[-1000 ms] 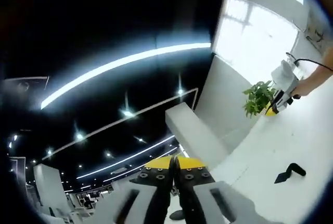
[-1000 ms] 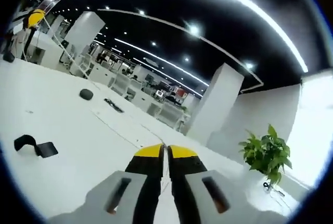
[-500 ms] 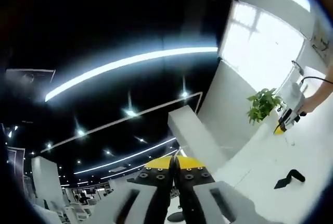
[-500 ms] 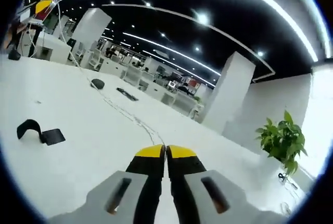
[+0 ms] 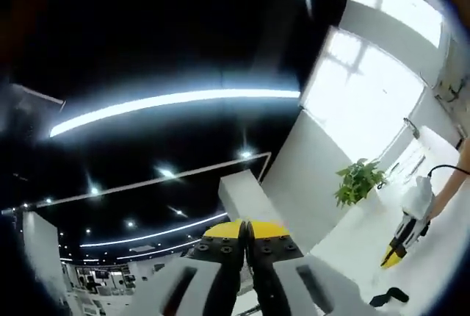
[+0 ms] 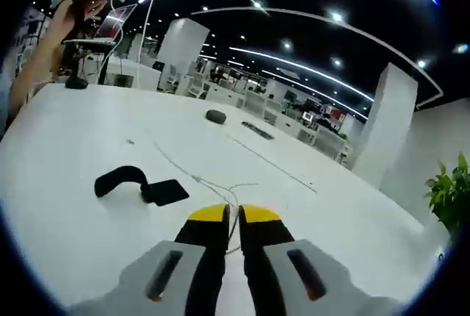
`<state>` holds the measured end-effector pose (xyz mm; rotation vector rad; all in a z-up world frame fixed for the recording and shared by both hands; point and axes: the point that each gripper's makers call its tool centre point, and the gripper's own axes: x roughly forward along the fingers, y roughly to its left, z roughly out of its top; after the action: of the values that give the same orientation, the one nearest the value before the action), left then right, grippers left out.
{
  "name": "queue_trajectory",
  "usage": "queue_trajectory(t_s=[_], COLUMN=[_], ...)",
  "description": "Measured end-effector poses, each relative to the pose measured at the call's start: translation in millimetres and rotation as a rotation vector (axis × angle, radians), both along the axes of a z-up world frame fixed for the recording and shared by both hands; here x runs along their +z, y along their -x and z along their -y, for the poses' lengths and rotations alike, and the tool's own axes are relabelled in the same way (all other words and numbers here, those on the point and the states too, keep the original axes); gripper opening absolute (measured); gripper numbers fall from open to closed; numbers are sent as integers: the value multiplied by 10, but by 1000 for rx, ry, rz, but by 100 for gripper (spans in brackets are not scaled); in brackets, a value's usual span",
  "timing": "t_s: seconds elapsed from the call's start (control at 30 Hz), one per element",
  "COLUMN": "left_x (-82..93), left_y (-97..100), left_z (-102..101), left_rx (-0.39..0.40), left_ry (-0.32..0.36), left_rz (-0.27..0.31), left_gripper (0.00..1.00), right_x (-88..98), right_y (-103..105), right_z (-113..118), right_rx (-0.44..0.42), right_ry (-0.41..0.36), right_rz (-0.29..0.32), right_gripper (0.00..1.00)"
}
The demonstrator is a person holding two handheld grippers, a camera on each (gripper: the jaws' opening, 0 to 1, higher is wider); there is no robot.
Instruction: Peel open the Velcro strap on the desktop, arrange the wired earphones neatly onto it, and close the Velcro strap to secure them.
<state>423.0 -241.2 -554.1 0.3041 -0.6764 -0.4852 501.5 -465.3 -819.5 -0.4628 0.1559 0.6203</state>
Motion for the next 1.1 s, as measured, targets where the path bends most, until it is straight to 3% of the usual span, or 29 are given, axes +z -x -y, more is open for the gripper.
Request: queue_trajectory(t_s=[0.1,0.27,0.53,0.73,0.8,0.87,1.03,1.1], left_x=[133,311,377,492,484,307,274,265], left_y=[63,127,73,113,109,91,142,78], left_z=[103,219,167,57,18,-13,-98,-60], left_rx=[-18,-35,-18,30,43,61,74,77], left_ry=[-14,3,39,45,49,48,44,37], left_rz=[28,72,68,72,63,65,57,44], left_gripper=[5,5,5,5,5,5,5,5], right_x=[22,91,185,102,70,26,-36,-67], right_y=[79,234,255,160,161,158,183,188], right_z=[-133,-390,-602,-574,-567,-557,-482,-416], right_rx=[33,114,153,135,135,132,114,101], right_ry=[-17,16,80,96,89,108,169,207], right_rz=[3,46,103,87,77,70,65,73], right_gripper=[12,14,14,14,14,14,14,14])
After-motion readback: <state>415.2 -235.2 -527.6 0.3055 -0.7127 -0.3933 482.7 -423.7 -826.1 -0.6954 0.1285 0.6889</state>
